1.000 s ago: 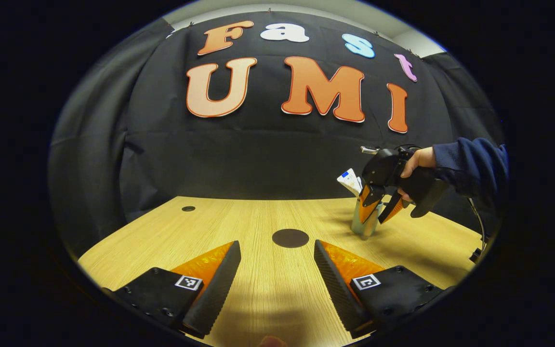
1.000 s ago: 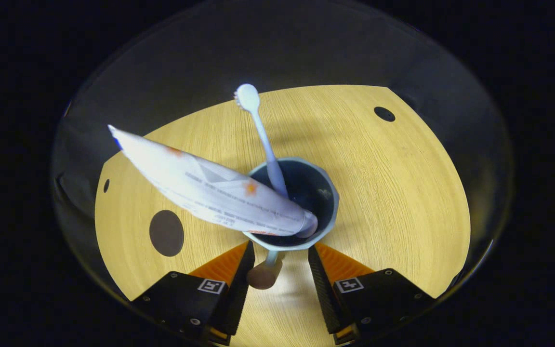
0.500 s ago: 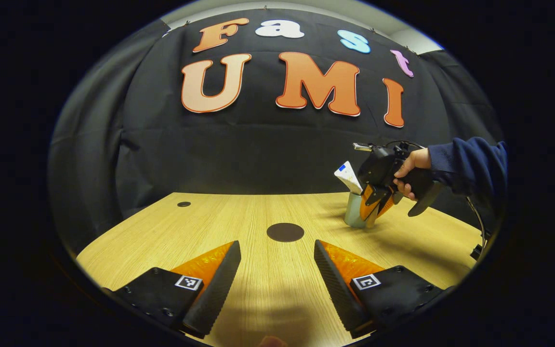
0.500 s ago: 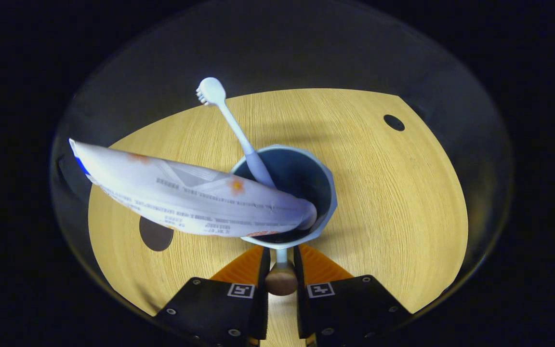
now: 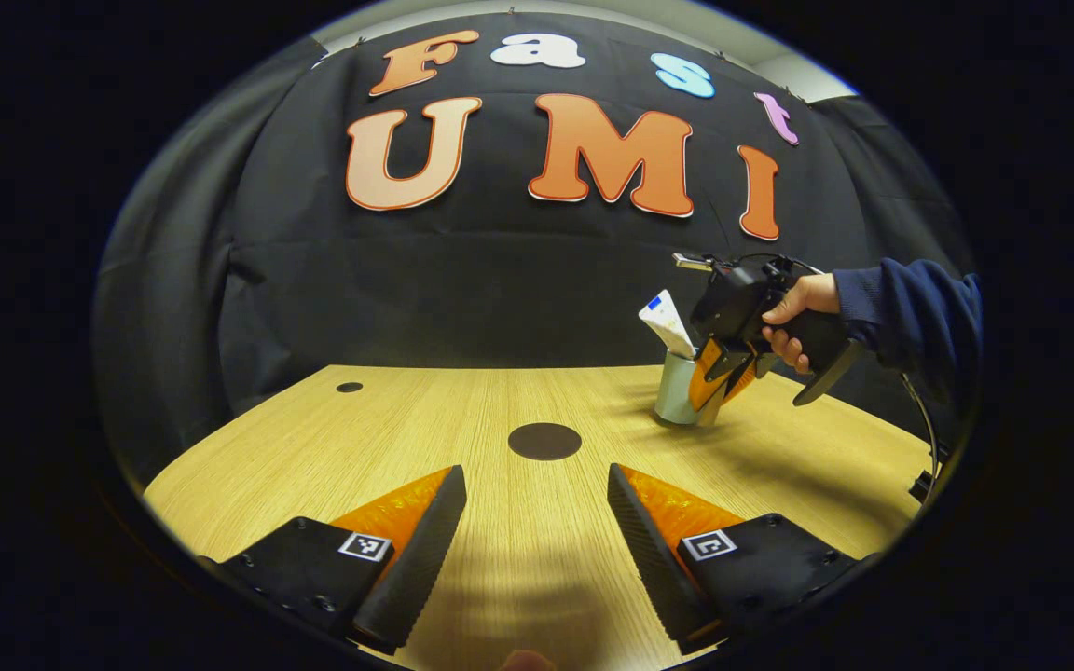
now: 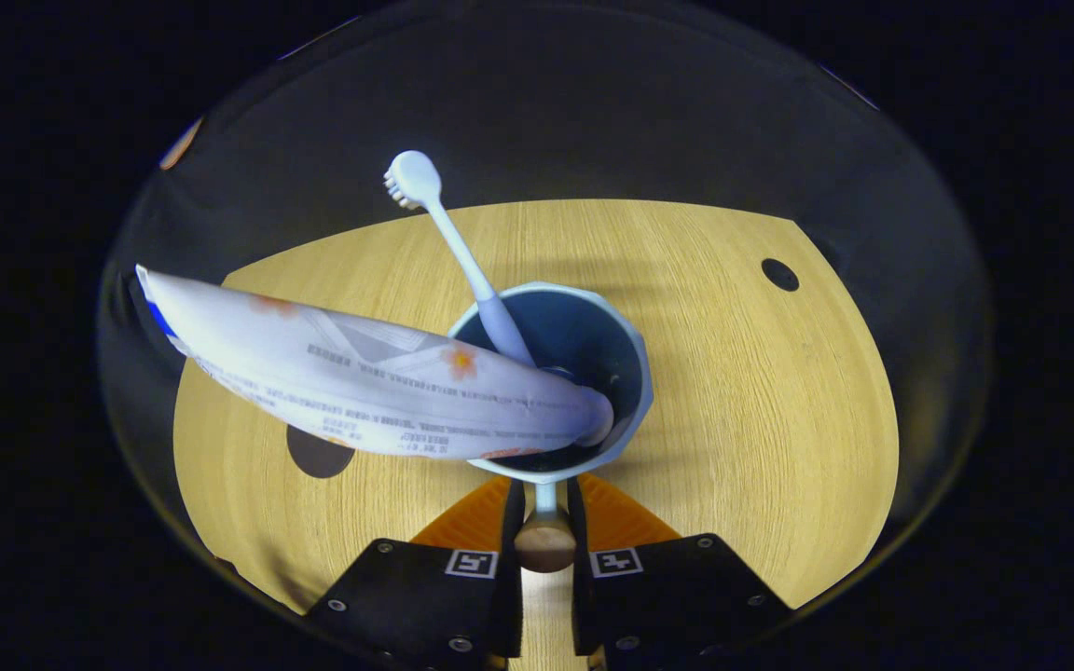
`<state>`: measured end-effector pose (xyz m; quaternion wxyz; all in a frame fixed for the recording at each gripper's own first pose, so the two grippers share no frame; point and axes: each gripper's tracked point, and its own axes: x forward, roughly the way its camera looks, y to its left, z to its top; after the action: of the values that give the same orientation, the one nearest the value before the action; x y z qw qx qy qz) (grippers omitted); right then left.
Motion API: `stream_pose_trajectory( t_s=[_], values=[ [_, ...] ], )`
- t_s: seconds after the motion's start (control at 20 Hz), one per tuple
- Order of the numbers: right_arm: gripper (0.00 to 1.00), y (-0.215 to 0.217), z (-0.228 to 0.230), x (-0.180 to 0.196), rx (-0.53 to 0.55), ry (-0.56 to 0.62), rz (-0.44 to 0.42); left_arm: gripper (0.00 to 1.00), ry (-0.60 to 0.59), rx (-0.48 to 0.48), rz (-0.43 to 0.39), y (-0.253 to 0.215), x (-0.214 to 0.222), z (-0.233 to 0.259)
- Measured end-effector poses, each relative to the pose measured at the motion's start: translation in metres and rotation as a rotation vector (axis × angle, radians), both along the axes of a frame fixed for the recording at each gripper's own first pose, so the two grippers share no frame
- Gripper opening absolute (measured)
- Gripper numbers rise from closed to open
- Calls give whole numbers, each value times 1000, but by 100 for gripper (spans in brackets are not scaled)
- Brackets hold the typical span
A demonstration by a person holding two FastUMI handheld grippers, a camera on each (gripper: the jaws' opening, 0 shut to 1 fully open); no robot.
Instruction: Put the toothbrush and toothpaste on the desktop into the cup, then pick up the cup and place it on the coaster on the desktop.
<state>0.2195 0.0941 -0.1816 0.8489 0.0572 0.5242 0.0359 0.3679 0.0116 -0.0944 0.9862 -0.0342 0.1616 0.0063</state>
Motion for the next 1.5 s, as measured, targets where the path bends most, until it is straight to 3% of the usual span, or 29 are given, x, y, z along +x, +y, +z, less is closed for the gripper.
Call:
stream_pose_trajectory(
  t_s=[0.3, 0.85, 1.5],
  values=[
    [21, 2, 1, 12, 13, -64, 117, 97, 0, 4, -3, -4, -3, -2],
    [21, 5, 4, 22, 29, -61, 288, 97, 18, -31, 51, 13, -22, -16],
    [21, -1, 10, 26, 3, -11, 383, 97, 47, -64, 103, 38, -30, -33]
  ],
)
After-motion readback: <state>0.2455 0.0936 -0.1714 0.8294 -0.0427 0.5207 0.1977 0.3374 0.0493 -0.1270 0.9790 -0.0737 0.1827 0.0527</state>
